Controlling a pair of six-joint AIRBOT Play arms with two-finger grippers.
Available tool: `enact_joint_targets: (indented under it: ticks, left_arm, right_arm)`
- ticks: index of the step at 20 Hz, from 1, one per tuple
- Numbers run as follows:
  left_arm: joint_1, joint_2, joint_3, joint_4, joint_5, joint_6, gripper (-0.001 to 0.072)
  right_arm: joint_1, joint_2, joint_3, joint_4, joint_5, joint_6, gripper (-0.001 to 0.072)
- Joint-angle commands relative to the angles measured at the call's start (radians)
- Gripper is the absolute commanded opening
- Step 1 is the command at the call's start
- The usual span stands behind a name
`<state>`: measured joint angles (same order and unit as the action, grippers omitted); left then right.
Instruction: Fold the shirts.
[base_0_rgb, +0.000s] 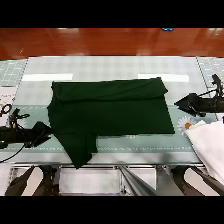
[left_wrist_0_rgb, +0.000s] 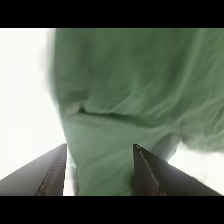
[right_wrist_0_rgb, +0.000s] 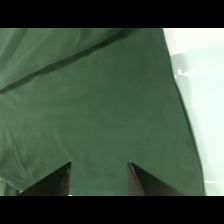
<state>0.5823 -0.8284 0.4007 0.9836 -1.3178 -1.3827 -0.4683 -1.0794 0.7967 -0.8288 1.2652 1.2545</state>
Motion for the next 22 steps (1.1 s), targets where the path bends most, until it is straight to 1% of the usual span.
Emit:
enact_joint_targets:
  ticks: [1,3,8,11,15,17,18,20,21,22]
  left_arm:
    - [0.001,-0.093,-0.002,0.006,-0.074,0.057,0.0503]
    - [-0.025,-0.127,-0.001,0.011,-0.083,0.070,0.0503]
    - [-0.028,-0.212,0.000,0.010,-0.084,0.075,0.0503]
    - [-0.028,-0.248,-0.006,0.010,-0.002,0.074,0.0503]
    - [-0.028,-0.289,-0.006,0.009,0.035,0.085,0.0502]
    - [-0.034,-0.306,-0.006,-0.038,0.054,0.111,0.0502]
    - [-0.053,-0.316,-0.006,-0.050,0.063,0.119,0.0502]
    - [-0.134,-0.361,-0.006,-0.049,0.093,0.118,0.0502]
    - [-0.183,-0.394,-0.005,-0.049,0.108,0.118,0.0493]
    - [-0.227,-0.428,-0.001,-0.050,0.124,0.119,0.0345]
  right_arm:
    - [-0.002,0.006,-0.008,0.003,-0.003,-0.018,0.0417]
    - [-0.002,0.006,-0.008,-0.027,0.034,-0.018,0.0417]
    - [-0.002,0.006,-0.008,-0.052,0.013,-0.017,0.0417]
    - [-0.002,0.006,-0.008,-0.058,0.035,-0.019,0.0416]
    - [-0.002,0.006,-0.008,-0.080,0.040,-0.018,0.0416]
    - [-0.002,0.006,-0.008,-0.080,0.037,-0.017,0.0416]
    - [-0.002,0.006,-0.008,-0.079,0.033,-0.013,0.0416]
    - [-0.002,0.006,-0.008,-0.079,0.016,-0.002,0.0416]
    - [-0.002,0.006,-0.008,-0.080,-0.006,-0.002,0.0416]
    - [-0.006,0.006,-0.008,-0.085,-0.033,0.002,0.0416]
